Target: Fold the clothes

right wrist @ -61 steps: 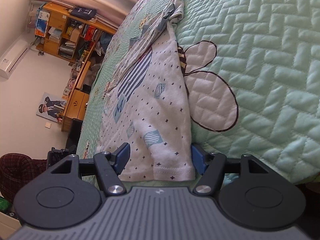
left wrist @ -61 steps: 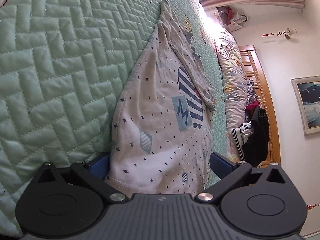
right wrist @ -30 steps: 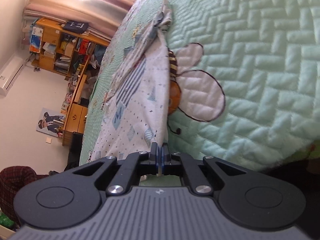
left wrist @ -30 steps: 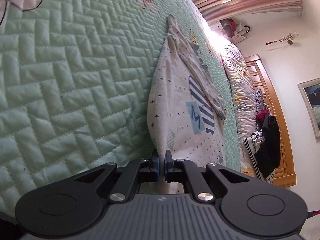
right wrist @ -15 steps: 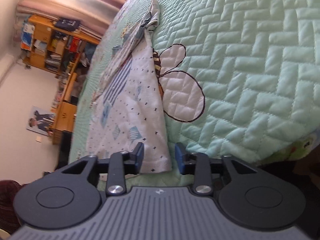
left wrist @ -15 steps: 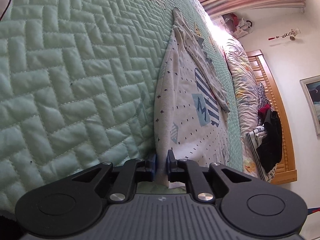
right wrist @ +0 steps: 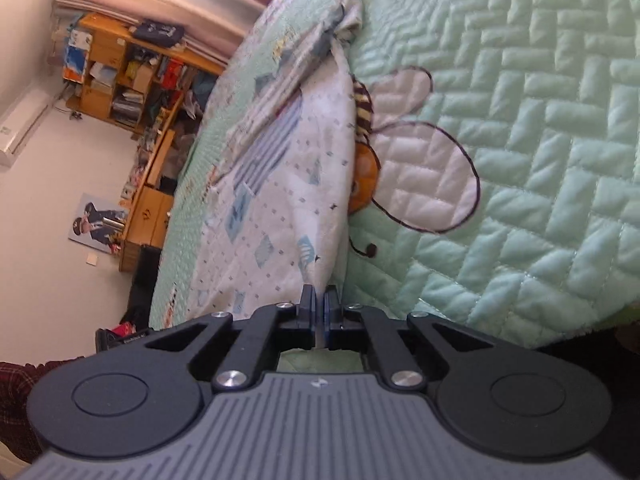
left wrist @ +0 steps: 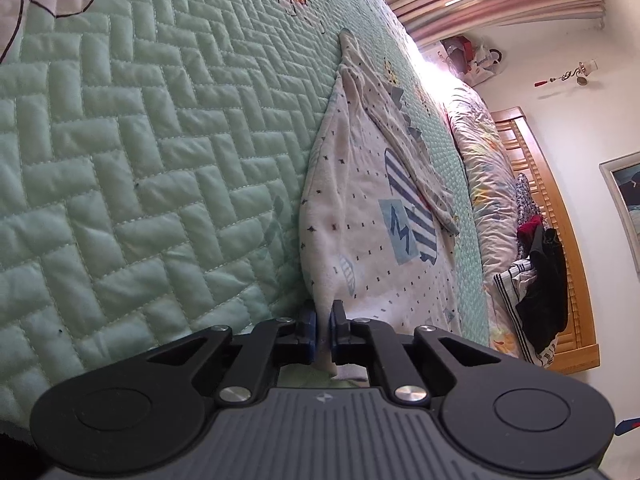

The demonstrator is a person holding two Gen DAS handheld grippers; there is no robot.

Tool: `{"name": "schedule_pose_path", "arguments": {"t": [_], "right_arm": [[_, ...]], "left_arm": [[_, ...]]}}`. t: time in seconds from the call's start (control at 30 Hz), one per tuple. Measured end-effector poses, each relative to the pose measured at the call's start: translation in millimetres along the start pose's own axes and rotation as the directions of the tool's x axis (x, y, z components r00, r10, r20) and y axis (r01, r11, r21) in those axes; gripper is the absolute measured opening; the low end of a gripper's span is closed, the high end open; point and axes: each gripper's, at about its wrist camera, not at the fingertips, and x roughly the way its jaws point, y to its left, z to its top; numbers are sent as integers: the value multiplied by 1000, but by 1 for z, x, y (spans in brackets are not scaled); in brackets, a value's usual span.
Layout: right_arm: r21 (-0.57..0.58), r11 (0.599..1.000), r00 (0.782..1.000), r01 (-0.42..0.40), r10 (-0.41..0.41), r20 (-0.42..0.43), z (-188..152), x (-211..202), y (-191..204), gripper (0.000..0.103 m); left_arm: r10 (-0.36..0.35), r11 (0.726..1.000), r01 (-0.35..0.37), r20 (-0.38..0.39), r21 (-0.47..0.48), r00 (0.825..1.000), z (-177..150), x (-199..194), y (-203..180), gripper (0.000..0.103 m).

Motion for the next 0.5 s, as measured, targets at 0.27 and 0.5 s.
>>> {"name": "schedule_pose_path", "arguments": {"t": [0.27,0.5], "right_arm": [[9,999,999,-43,42,35,14,-10,12,4],[150,987,998,-58,53,40,3,-10,-16,5]], "left_arm": [[-63,998,63,40,-1,997,7,-8,-16,6],[-66,995,68,26,-73,997,-2,-4,6,6]]}}
